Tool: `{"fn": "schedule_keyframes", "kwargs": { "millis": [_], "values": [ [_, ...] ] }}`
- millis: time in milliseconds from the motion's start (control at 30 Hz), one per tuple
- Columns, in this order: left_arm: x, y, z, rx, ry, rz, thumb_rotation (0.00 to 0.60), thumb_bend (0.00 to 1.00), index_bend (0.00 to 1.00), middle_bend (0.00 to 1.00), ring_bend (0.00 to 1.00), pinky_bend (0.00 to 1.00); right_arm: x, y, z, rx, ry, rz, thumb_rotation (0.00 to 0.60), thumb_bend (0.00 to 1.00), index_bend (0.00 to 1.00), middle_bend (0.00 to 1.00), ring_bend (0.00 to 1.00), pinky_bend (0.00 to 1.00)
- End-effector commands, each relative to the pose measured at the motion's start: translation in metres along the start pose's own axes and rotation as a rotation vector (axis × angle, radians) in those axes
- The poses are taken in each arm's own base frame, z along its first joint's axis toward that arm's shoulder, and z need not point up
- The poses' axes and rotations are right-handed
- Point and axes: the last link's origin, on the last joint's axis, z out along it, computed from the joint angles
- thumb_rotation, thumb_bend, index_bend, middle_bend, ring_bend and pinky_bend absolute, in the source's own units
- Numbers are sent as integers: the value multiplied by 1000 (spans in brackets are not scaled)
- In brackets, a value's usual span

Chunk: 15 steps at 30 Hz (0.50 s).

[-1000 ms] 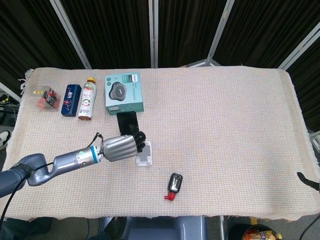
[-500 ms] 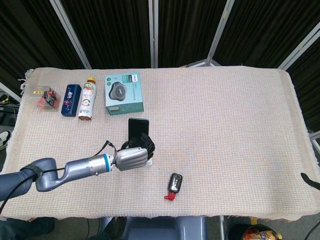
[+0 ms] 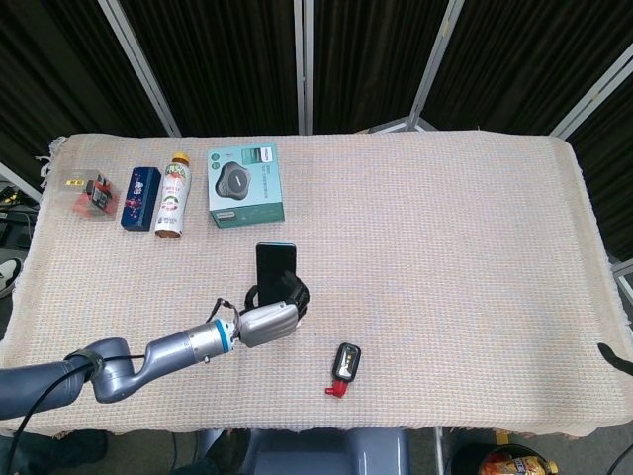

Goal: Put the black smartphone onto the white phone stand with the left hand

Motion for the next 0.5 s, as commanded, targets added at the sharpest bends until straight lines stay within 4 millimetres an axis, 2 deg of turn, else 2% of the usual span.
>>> {"fn": "schedule_keyframes", "kwargs": {
  "millis": [33,500],
  "values": [
    [2,6,0,10,-26,-21,600,0,533,413,451,416,0,1,0,-2,-1,2,600,0,0,0,0,0],
    [13,23,6,12,-25,-13,600,0,533,412,451,416,3,1,-1,0,3,17,600,0,0,0,0,0]
  ]
}}
